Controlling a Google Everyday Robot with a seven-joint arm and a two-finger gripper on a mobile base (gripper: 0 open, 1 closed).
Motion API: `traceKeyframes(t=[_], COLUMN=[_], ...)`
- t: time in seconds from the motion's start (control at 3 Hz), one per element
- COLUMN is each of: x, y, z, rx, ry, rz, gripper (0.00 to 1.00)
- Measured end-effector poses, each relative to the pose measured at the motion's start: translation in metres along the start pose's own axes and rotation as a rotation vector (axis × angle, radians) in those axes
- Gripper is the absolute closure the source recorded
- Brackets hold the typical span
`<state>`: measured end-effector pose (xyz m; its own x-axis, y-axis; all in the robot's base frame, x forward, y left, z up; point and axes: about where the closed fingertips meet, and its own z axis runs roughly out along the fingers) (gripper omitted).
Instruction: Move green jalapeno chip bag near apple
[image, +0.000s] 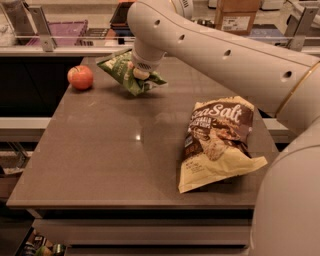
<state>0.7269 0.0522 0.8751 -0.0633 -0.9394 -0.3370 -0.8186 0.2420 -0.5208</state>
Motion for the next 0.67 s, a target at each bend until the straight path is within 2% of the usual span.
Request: traceKeyframes(t=[0.33,0.67], x=[0.0001,0.0002], y=[0.0010,0.0018], z=[0.0013,0.0023], rx=[-0.002,-0.004], ry=[0.001,0.002], rz=[-0.001,-0.002], gripper=[0.12,0.00])
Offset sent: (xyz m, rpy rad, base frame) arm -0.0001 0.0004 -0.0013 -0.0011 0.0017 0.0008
